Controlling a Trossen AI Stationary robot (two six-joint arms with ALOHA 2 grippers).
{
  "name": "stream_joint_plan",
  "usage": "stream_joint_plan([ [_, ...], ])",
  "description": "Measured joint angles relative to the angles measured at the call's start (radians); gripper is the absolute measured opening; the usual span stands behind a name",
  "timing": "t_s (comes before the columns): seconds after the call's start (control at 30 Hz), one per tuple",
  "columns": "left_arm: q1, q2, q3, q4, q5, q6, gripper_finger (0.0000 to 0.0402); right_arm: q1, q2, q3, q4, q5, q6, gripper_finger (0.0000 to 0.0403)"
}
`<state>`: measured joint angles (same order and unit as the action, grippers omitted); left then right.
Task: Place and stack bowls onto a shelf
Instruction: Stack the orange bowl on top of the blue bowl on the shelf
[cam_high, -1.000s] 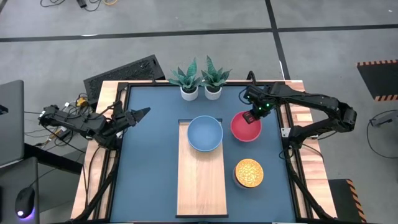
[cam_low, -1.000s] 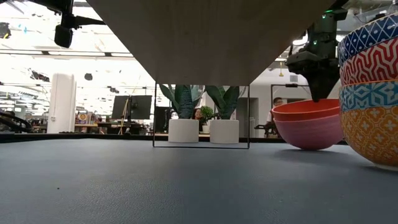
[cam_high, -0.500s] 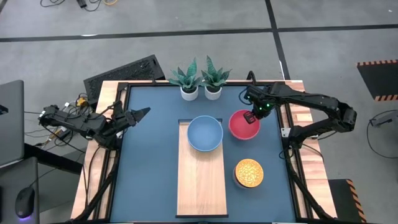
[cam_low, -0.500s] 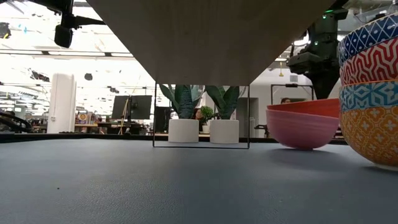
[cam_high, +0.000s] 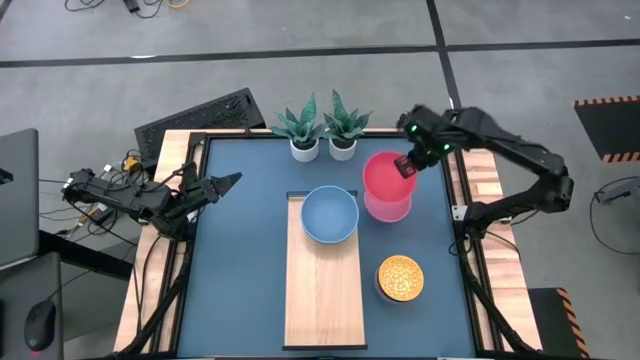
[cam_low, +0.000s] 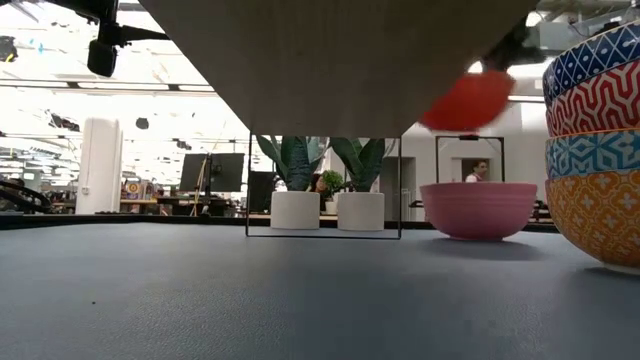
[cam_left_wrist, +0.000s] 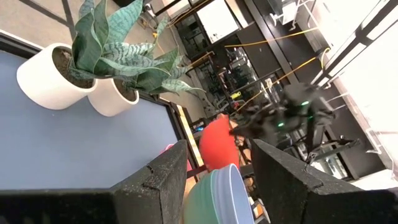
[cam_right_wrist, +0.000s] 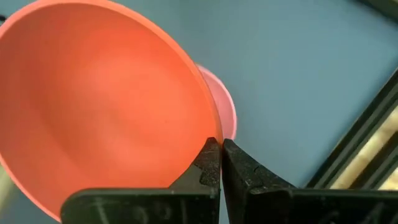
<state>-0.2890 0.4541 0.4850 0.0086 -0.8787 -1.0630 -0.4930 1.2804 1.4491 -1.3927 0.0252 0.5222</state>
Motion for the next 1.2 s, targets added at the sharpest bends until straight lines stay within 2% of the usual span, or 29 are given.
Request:
stream_joint_plan([
  [0.3,0.0,0.0,0.0,0.0,-0.001,0.0,0.0165,0.073,0.035,0.328,0.002,-0.047,0.001,0.0021],
  [0.7,0.0,0.0,0.0,0.0,-0.012,-0.005,0.0165,0.299,0.302,0.698,-0.06,-0.112,-0.072,0.0021],
  [0.87,0.0,0.0,0.0,-0.001,0.0,-0.005,0.0165,0.332,0.385,0.76,-0.093,-0.158,-0.112,0.0021],
  [1.2,0.0,0.0,0.0,-0.005,0.0,-0.004,0.0165,0.334,0.502,0.765,-0.096,-0.229,-0.168,0.0021],
])
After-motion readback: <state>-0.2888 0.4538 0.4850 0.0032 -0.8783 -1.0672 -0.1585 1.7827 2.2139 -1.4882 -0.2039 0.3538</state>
